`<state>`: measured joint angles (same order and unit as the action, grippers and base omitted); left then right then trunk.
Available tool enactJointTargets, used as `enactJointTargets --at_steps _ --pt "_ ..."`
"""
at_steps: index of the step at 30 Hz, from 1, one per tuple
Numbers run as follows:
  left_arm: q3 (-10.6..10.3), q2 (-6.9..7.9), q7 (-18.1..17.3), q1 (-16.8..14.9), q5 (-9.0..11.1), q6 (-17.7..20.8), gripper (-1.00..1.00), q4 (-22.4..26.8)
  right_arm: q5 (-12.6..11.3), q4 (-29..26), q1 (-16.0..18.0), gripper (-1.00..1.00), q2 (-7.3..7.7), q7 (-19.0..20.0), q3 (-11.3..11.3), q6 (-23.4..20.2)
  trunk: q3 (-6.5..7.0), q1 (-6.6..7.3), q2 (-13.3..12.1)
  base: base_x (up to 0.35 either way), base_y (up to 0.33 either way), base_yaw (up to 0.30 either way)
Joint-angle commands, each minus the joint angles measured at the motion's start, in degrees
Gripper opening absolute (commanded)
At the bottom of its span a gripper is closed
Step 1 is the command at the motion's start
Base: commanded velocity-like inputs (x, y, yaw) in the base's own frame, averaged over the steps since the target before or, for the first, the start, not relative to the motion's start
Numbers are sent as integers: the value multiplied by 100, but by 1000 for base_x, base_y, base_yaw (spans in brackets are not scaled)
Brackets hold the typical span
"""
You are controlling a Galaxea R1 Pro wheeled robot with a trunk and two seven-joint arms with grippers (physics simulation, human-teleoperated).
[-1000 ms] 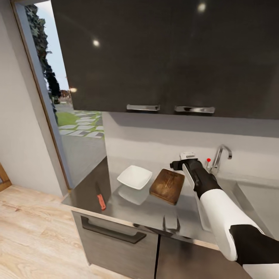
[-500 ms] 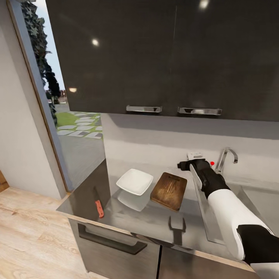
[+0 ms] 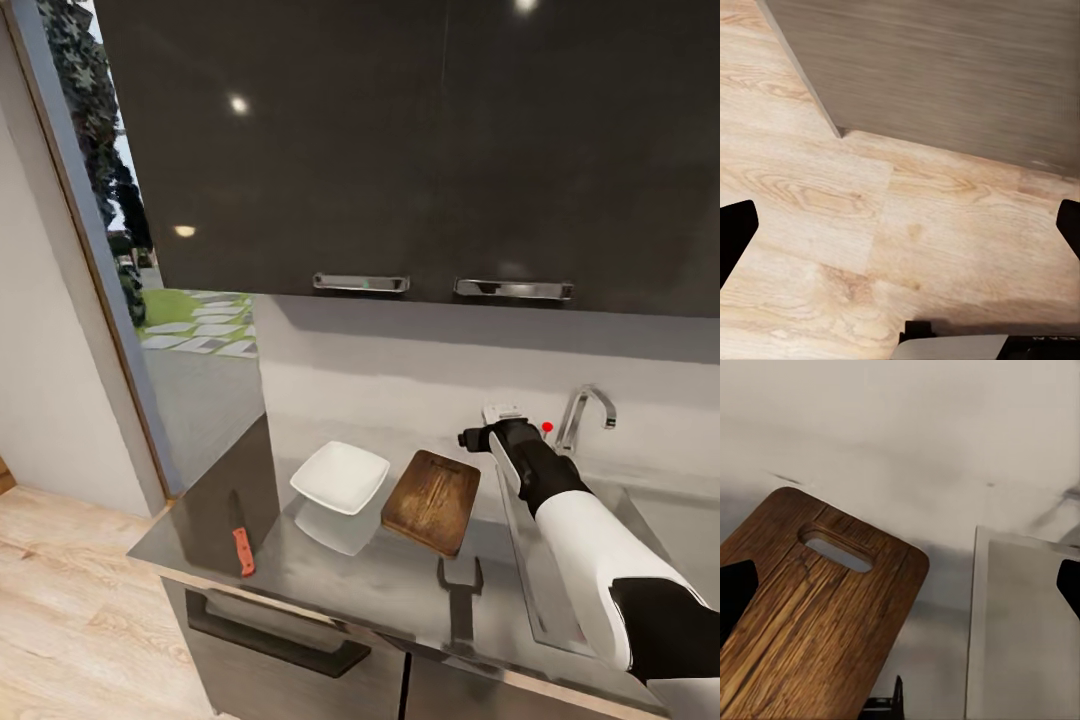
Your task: In the kitchen, take the Vidalia onion out of the sink, dice it on the chopping board with the paring knife, put the diced onion into the bowl on the countertop, then place both the paring knife and the chopping board into the sink.
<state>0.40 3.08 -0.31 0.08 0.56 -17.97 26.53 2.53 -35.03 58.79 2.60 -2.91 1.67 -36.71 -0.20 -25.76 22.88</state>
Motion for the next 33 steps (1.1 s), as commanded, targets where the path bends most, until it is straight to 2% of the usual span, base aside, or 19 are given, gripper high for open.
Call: enactJointTargets --at_steps 1,10,22,29,32,33 --pt "2 0 -3 1 5 -13 100 1 26 13 1 100 3 -2 17 -31 -9 -3 4 43 -23 0" --pt "-5 -2 -4 1 5 -13 100 -7 17 296 1 100 -10 18 17 5 -70 -3 4 10 -5 0" --pt "0 -8 -4 1 5 -10 100 -45 11 303 1 100 -14 19 24 6 -156 -3 4 26 -16 0" --pt "-44 -13 -18 5 -16 -29 100 -257 12 269 1 100 -14 19 18 6 -206 -3 4 7 -4 0" --pt "-47 -16 -20 19 -19 -171 100 -266 14 244 1 100 -14 17 22 6 -225 -3 4 0 0 0" --pt "-50 -17 -7 35 -20 -403 100 -270 17 233 1 100 -14 13 23 6 -231 -3 4 0 0 0"
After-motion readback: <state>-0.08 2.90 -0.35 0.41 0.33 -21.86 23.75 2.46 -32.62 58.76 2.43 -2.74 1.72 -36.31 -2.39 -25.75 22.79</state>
